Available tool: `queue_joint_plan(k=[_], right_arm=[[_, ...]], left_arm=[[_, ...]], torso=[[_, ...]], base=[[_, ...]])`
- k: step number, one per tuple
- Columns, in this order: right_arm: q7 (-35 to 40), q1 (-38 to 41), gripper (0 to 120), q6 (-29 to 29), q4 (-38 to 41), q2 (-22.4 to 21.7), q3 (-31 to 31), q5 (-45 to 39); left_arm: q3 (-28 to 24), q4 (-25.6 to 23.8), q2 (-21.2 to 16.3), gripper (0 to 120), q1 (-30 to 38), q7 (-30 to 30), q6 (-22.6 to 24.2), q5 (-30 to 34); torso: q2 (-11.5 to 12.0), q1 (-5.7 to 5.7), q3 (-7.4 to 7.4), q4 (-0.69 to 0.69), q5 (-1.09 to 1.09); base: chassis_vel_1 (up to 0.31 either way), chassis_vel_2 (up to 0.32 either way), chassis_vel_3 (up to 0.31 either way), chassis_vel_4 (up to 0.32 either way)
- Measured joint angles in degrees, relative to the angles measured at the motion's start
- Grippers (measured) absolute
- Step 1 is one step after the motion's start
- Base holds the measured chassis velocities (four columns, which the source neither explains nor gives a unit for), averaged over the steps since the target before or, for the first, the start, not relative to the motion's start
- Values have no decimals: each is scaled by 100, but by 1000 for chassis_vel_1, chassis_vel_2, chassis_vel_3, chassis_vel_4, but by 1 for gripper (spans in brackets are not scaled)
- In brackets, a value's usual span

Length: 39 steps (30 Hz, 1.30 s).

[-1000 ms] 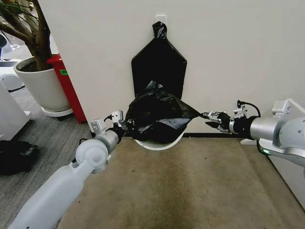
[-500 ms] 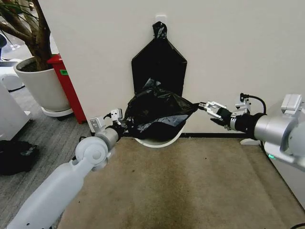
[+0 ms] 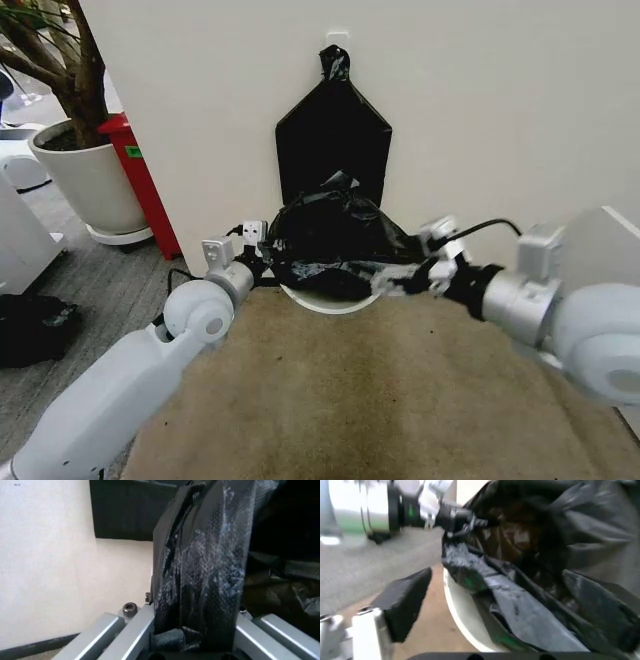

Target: Place the garbage bag over the trash bin.

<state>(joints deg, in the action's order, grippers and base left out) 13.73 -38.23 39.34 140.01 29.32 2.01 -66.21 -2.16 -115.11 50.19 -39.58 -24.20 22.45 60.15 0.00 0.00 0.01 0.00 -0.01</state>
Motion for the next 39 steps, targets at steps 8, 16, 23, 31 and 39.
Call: queue_joint_plan(k=[8,16,23,31,39], right_arm=[[-29,449,62,263,-231,208,-817,671],[-108,500,37,268,-383,218,-993,1092],[-159,506,11,238,-424,211,-1039,1281],[-190,381,0,157,-301,124,-987,1217],[-221,-105,0,80,66,-102,-1000,1057]], left_arm=[[-42,-87,-9,0,80,-21,47,22],[-42,-152,-53,0,60,-13,53,50],[-42,-166,-45,0,70,-2,86,77],[-62,-105,15,0,123,-20,113,157],[-40,-27,126,0,145,-201,130,534]], torso=[[0,0,0,0,1],[0,0,-1,0,1],[0,0,-1,0,1],[0,0,-1,-1,1],[0,0,-1,0,1]], base=[[0,0,0,0],[0,0,0,0],[0,0,0,0],[0,0,0,0],[0,0,0,0]])
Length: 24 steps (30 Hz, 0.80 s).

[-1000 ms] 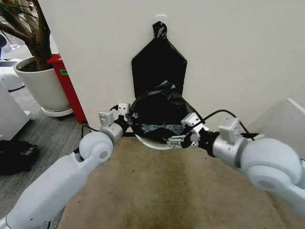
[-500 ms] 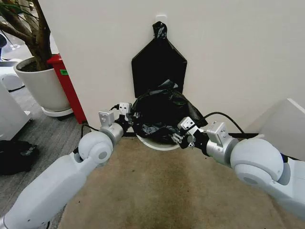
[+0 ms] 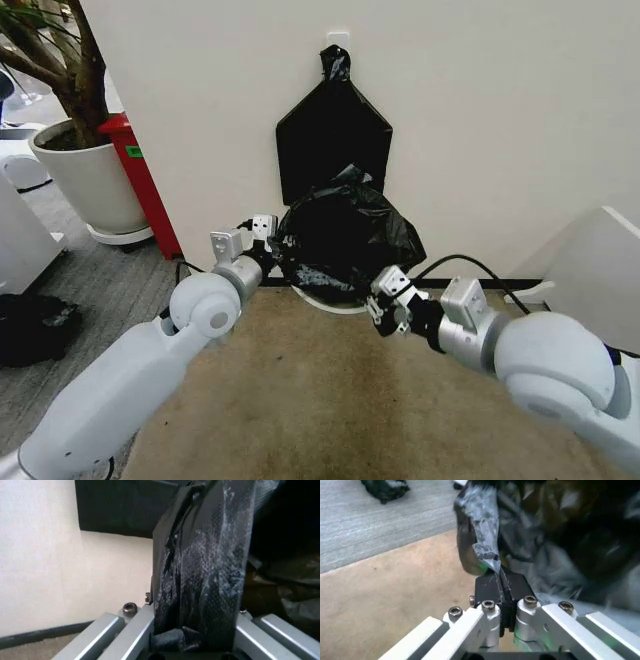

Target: Place the garbage bag over the trash bin.

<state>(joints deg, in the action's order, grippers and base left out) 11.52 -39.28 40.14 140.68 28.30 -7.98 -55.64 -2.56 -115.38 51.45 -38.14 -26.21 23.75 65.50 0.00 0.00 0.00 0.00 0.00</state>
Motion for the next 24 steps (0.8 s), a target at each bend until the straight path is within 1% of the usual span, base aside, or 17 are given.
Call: queue_joint_plan(k=[3,6,10,16,21,24], right_arm=[[4,-154,0,-5,9,-22,-231,64],[5,-193,0,-4,-31,-24,-320,110],[33,-251,0,1,-188,-13,-437,214],[22,-406,0,17,-308,-79,-310,284],[20,-666,0,25,-255,-166,-119,343],[47,-868,0,-13,-145,-200,-2,350]], left_arm=[[87,-26,15,0,-1,-114,40,338],[125,-39,9,0,-15,-124,48,412],[214,-86,-25,0,-62,-198,77,669],[289,-100,-31,0,-75,-274,79,887],[377,-43,75,0,-36,-506,73,1178],[392,6,127,0,-3,-568,27,1210]], torso=[[0,0,0,0,0],[0,0,0,1,0],[0,0,0,0,0],[0,0,0,0,0],[0,0,0,0,0],[0,0,0,1,0]], base=[[0,0,0,0],[0,0,0,0],[0,0,0,0],[0,0,0,0],[0,0,0,0],[0,0,0,0]])
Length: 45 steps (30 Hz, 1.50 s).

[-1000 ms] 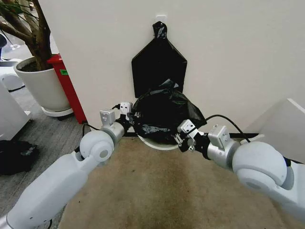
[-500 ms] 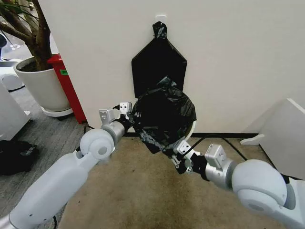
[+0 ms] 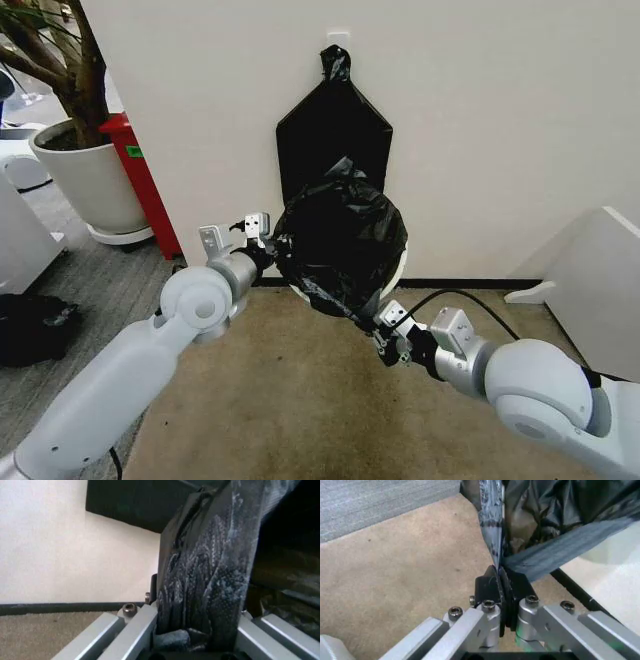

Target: Place the garbage bag over the trash bin.

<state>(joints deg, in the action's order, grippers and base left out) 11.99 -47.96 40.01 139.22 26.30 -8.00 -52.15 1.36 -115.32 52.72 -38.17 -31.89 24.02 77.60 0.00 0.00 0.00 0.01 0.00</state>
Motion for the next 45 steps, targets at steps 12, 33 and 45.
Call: queue_joint_plan(k=[12,33,45], right_arm=[[119,96,0,-315,16,224,-347,129],[683,-400,0,-459,-470,542,-685,1023],[1588,-1089,3,-366,0,393,-28,645]], left_arm=[[-128,-57,13,0,17,-25,-47,-7],[145,-218,-12,0,-26,-409,-98,755],[200,-255,-37,0,-98,-417,-108,800]], torso=[[0,0,0,-1,1],[0,0,0,-2,1],[0,0,0,-2,1]], base=[[0,0,0,0],[0,0,0,0],[0,0,0,0]])
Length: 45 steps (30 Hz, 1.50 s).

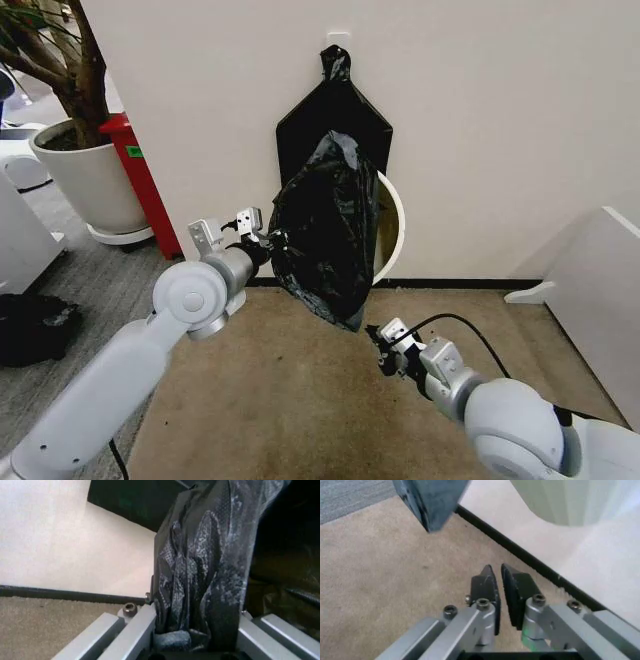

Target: Place the garbage bag over the trash bin.

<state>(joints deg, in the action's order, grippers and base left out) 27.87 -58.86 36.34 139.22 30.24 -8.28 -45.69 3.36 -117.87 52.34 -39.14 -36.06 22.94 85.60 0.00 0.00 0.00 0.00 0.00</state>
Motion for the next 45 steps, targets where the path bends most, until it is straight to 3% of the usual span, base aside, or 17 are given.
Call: queue_joint_plan(k=[5,11,13,15,19,22,27,34,45], right_arm=[[482,-525,14,-42,323,-127,467,-235],[1919,-123,39,-197,401,-166,956,-1706],[1919,-123,39,-197,401,-166,956,-1706],[1937,15,52,-467,424,-252,1570,-2217],[1573,293,68,-1146,424,-239,2017,-3086],[1392,546,76,-1514,424,-147,1994,-3505],[1476,1304,95,-1993,419,340,1764,-4893],[1701,1345,100,-1969,412,793,1498,-5325],[2174,1377,99,-1768,228,1195,1253,-4818]], left_arm=[[29,37,-11,0,-13,15,-58,-42],[36,109,-69,0,-56,77,-99,-227],[36,109,-69,0,-56,77,-99,-227],[-17,185,-89,0,-105,180,-124,-479],[-177,247,-94,0,-159,330,-213,-967],[-291,266,-98,0,-162,385,-290,-1201],[-496,323,-56,0,-110,407,-401,-1601],[-656,329,9,0,-31,444,-466,-1966],[-821,335,67,0,-39,612,-668,-2592]], torso=[[0,0,0,2,0],[0,0,0,-1,0],[0,0,0,-1,0],[0,0,0,0,0],[0,0,0,1,0],[0,0,0,0,0],[0,0,1,-1,1],[0,0,0,1,-1],[0,0,0,0,0]], base=[[0,0,0,0],[0,0,0,0],[0,0,0,0],[0,0,0,0],[0,0,0,0],[0,0,0,0],[0,0,0,0],[0,0,0,0],[0,0,0,0]])
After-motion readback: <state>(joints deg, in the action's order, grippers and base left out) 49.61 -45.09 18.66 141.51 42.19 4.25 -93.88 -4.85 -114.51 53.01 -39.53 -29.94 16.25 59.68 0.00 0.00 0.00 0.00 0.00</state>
